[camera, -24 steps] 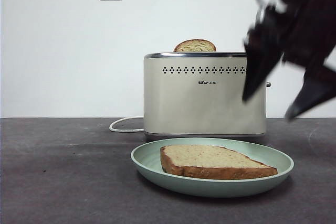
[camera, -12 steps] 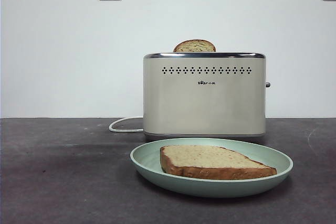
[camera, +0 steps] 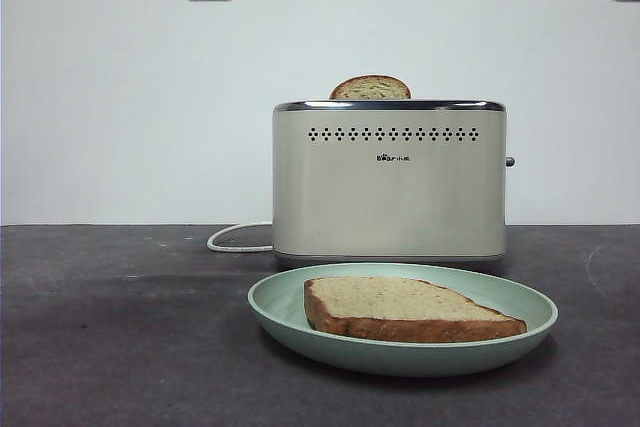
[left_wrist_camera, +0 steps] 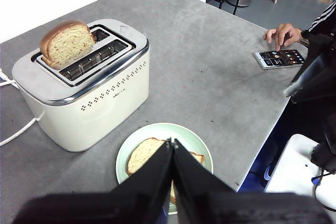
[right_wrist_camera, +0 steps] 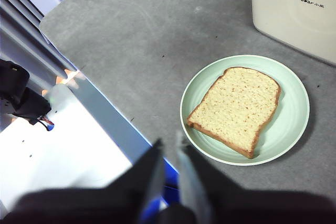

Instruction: Take the bread from the toaster,put the bread on the plate,put the plate on the table

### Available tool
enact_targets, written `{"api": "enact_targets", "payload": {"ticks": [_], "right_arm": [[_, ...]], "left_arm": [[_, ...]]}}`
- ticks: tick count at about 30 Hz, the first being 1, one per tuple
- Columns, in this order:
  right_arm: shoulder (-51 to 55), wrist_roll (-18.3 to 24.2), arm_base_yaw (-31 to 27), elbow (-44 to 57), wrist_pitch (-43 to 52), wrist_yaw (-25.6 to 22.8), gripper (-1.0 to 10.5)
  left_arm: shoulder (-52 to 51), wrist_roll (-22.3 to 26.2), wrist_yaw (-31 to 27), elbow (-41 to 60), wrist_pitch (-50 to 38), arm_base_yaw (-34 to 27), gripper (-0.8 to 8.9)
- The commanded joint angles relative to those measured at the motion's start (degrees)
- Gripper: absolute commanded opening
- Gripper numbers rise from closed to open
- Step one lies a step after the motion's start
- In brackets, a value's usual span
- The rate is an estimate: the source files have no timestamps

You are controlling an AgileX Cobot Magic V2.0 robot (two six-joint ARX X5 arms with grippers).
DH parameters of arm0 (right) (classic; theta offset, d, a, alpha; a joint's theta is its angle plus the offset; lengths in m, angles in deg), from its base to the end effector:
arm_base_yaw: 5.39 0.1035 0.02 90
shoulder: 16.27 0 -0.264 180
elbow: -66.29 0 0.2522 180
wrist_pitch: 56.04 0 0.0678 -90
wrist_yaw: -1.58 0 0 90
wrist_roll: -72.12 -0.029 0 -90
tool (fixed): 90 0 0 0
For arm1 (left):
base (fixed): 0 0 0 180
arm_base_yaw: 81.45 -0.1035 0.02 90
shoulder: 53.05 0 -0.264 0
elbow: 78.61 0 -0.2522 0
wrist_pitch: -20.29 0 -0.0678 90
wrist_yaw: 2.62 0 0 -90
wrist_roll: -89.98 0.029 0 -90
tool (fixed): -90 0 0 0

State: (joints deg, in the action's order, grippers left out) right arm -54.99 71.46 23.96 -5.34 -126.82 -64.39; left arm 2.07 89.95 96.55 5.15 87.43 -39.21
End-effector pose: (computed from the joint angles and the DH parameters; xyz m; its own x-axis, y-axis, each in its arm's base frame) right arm 0.0815 0.0594 0.3478 0.4289 0.7083 -0.5607 -0.7216 0.6420 0.2591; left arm 0.1047 -0.1013 0.4436 0.5497 -0.7144 -0.4331 0.7695 0.6348 -0.0704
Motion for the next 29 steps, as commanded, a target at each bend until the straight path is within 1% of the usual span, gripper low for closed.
{"api": "enact_targets", "payload": {"ticks": [1,24,29], "right_arm": [[-0.1,0.5,0.1,-0.1,0.3,0.0,0.0],[-0.2,0.5,0.1,-0.1,0.3,-0.3,0.0],[-0.2,0.5,0.1,-0.1,0.3,-0.3,0.0]], "left_arm": [[-0.1,-0.2,0.0,0.1,-0.1,0.2,-0.08],[-0.1,-0.1,-0.1,0.1,0.7,0.2,-0.04],[-0.1,0.2,-2.1,0.2,-0.1,0.1,-0.04]]}}
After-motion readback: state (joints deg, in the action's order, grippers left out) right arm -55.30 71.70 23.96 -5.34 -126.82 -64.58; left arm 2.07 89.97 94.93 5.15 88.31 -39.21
